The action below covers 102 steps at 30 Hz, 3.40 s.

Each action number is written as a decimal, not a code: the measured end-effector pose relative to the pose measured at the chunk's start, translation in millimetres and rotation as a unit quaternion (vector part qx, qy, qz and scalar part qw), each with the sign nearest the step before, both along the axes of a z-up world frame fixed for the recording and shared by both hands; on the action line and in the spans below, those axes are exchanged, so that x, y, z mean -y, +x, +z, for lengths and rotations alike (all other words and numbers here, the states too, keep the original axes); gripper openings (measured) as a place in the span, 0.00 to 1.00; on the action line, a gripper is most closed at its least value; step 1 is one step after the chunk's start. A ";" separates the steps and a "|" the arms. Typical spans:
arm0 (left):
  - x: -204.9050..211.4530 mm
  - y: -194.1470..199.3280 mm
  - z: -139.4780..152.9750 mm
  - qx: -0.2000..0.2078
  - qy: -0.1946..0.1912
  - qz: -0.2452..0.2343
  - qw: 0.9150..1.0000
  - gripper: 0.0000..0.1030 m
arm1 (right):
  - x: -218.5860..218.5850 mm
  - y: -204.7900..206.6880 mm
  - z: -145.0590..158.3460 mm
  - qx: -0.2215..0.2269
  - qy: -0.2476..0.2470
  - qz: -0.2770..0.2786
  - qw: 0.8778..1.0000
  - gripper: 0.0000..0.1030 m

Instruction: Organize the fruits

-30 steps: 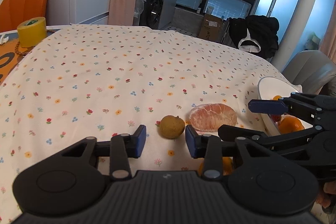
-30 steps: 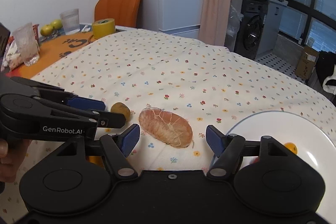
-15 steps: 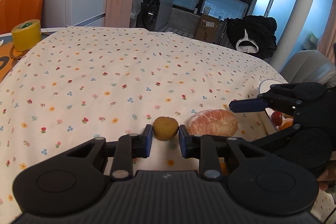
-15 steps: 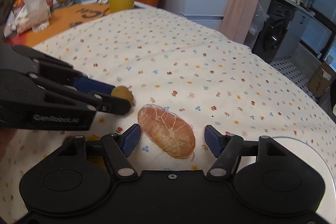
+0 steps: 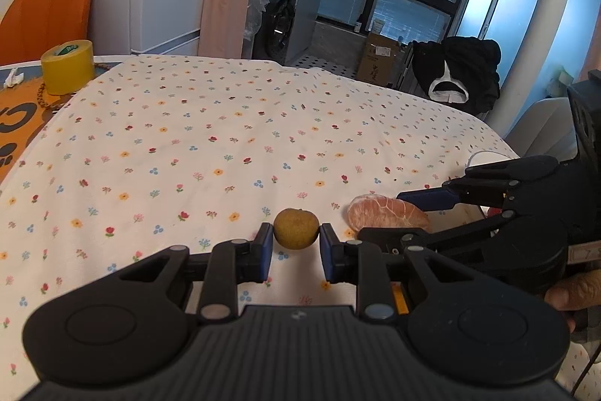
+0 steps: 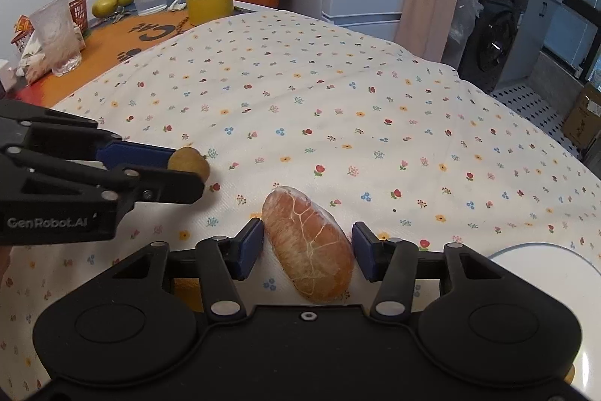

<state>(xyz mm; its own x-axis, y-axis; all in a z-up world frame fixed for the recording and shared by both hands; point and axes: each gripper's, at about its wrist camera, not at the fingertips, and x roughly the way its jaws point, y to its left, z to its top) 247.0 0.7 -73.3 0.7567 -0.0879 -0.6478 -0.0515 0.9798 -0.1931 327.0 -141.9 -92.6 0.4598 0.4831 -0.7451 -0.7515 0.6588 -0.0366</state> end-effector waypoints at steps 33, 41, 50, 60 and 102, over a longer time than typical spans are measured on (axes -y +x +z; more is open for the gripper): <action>25.8 -48.1 41.0 0.049 0.013 -0.012 0.999 0.24 | 44.6 -45.1 53.1 0.067 0.034 -0.048 0.996 0.37; 49.1 -51.5 47.0 0.057 0.017 -0.031 0.998 0.24 | 76.4 -52.5 58.1 0.077 0.040 -0.075 0.993 0.37; 75.4 -48.0 48.7 0.062 0.020 -0.053 0.996 0.24 | 111.2 -54.6 61.0 0.087 0.044 -0.104 0.990 0.37; 98.8 -35.8 46.4 0.061 0.029 -0.073 0.995 0.24 | 147.1 -53.0 55.1 0.088 0.048 -0.136 0.986 0.37; 125.5 -19.1 42.0 0.055 0.041 -0.091 0.993 0.59 | 222.2 -55.7 49.8 0.079 0.136 -0.241 0.958 0.69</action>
